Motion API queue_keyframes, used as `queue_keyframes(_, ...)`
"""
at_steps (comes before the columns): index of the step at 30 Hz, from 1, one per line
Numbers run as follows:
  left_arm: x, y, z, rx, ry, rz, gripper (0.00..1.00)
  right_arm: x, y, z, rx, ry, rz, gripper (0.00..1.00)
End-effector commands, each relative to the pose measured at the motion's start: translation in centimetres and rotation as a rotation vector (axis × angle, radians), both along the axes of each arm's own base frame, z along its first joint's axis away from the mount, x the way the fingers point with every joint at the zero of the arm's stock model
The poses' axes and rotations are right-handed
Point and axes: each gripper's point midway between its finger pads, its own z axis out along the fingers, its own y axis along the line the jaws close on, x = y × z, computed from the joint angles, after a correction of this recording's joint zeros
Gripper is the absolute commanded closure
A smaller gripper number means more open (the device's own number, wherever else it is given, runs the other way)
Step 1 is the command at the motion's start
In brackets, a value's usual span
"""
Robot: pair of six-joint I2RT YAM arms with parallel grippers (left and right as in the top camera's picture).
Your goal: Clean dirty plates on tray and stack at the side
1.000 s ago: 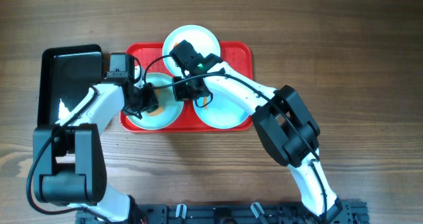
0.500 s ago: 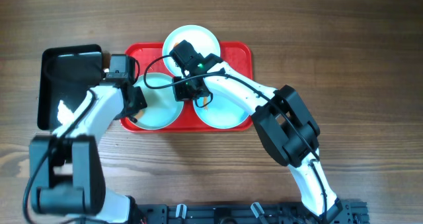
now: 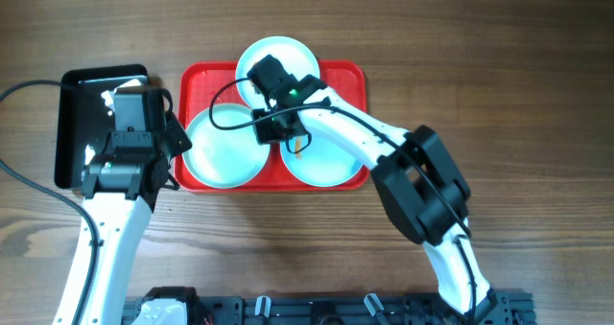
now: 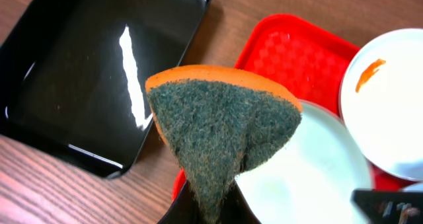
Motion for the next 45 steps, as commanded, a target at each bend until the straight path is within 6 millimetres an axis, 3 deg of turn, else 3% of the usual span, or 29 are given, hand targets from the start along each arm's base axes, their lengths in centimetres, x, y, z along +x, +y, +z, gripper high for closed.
queue_keyframes(1, -0.8, -0.3, -1.0, -0.030, 0.049, 0.003, 0.96, 4.0, -1.0, 10.1, 0.000, -0.294, -0.036, 0.96)
queue_keyframes(5, -1.0, 0.0, -1.6, -0.026, 0.080, 0.012, 0.96, 5.4, -3.5, 14.6, -0.091, -0.455, -0.055, 0.96)
queue_keyframes(7, -1.1, 0.5, -1.7, -0.032, 0.081, 0.032, 0.96, 6.1, -6.0, 17.0, -0.185, -0.553, -0.103, 0.96)
queue_keyframes(14, -1.2, 1.0, -2.0, -0.120, 0.077, 0.077, 0.96, 7.4, -9.3, 20.1, -0.439, -0.741, -0.065, 0.96)
queue_keyframes(20, -1.0, 0.1, -2.2, -0.169, 0.082, 0.040, 0.96, 7.0, -7.4, 21.9, -0.533, -0.865, 0.033, 0.96)
queue_keyframes(24, -1.0, 0.1, -2.6, -0.173, 0.094, 0.039, 0.96, 5.7, -5.0, 23.9, -0.591, -0.979, 0.074, 0.96)
queue_keyframes(30, -1.0, -0.1, -2.7, -0.180, 0.099, 0.036, 0.96, 4.1, -3.5, 27.0, -0.714, -1.119, 0.061, 0.96)
queue_keyframes(45, -0.9, -0.5, -2.7, -0.201, 0.094, 0.022, 0.96, 3.1, -2.9, 28.0, -0.770, -1.159, 0.067, 0.96)
